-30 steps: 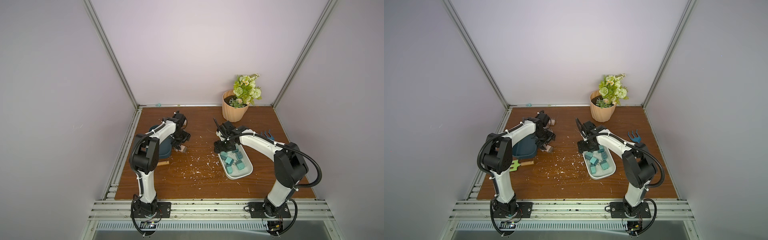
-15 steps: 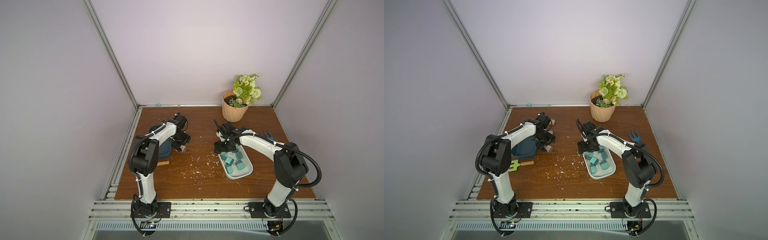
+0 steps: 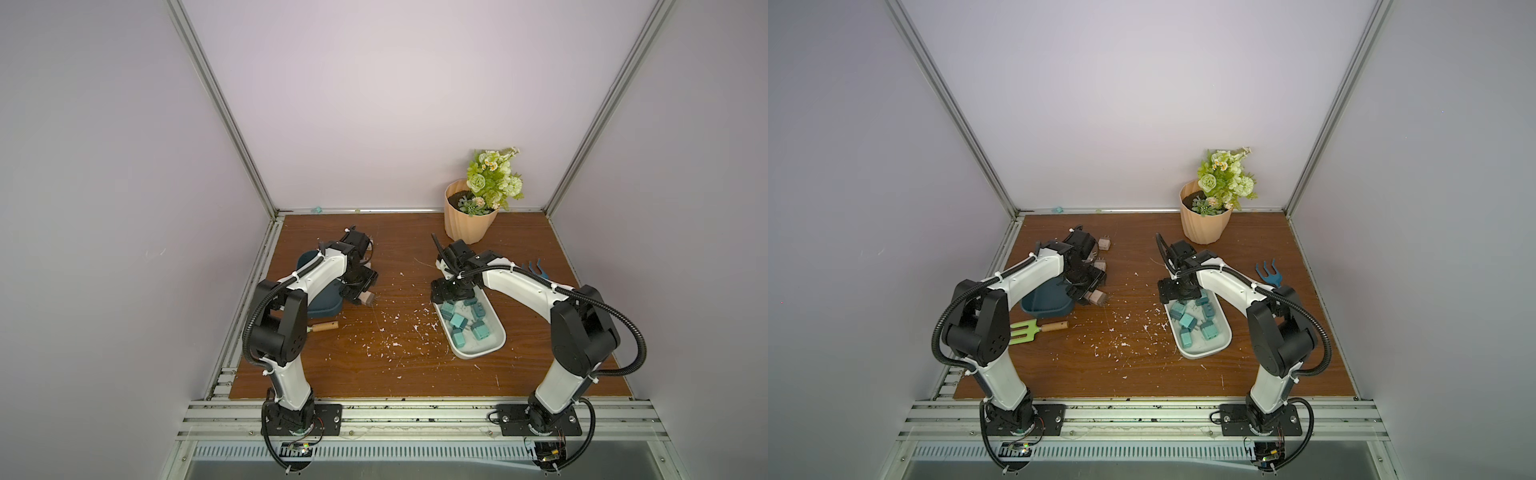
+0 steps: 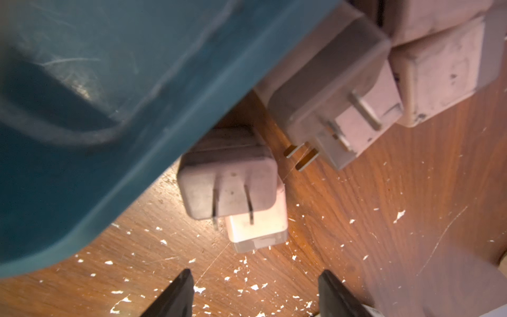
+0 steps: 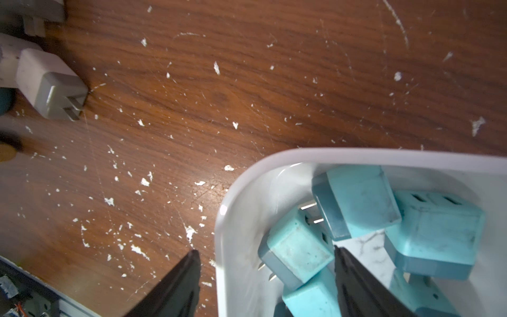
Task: Place the plugs by color into the storage box
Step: Pick up the plug from the center of the board.
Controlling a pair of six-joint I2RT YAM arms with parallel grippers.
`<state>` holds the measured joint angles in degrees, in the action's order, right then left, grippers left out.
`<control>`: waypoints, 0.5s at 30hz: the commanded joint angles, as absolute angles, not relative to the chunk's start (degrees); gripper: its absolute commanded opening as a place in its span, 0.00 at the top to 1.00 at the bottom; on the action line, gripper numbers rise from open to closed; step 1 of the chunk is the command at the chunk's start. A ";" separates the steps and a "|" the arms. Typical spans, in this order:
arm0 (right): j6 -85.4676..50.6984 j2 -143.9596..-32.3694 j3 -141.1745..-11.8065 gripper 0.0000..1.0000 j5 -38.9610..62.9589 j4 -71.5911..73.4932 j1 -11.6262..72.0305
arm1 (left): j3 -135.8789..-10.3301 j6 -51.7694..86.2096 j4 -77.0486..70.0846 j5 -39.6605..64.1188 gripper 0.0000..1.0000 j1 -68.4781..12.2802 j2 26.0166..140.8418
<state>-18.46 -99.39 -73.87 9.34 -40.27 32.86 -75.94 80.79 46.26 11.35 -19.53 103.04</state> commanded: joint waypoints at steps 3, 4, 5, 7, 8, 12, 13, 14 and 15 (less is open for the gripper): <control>-18.68 -96.33 -73.17 0.21 8.96 -40.22 32.69 | -75.76 82.80 44.77 10.50 0.26 -20.21 105.76; -18.71 -96.37 -73.13 0.21 8.87 -40.28 32.68 | -75.88 82.72 44.48 10.63 0.26 -20.24 106.35; -18.70 -96.26 -73.13 0.21 8.79 -40.33 32.69 | -76.10 82.54 44.43 10.64 0.26 -20.20 106.91; -18.69 -96.26 -73.21 0.20 8.78 -40.48 32.65 | -76.38 82.09 44.47 10.68 0.26 -20.21 107.94; -18.55 -96.35 -73.29 0.20 8.74 -40.56 32.60 | -76.33 82.01 44.46 10.58 0.27 -20.21 108.25; -18.55 -96.45 -73.58 0.20 8.45 -40.80 32.53 | -76.22 80.80 44.40 9.91 0.28 -20.21 109.18; -18.60 -96.51 -73.65 0.20 8.52 -40.91 32.52 | -76.89 79.56 44.57 9.15 0.29 -20.29 109.44; -18.63 -96.46 -73.63 0.20 8.51 -40.89 32.51 | -77.55 78.19 44.63 8.53 0.31 -20.38 109.87; -18.59 -96.52 -73.59 0.20 8.58 -40.90 32.47 | -78.22 76.38 44.71 8.23 0.34 -20.48 110.39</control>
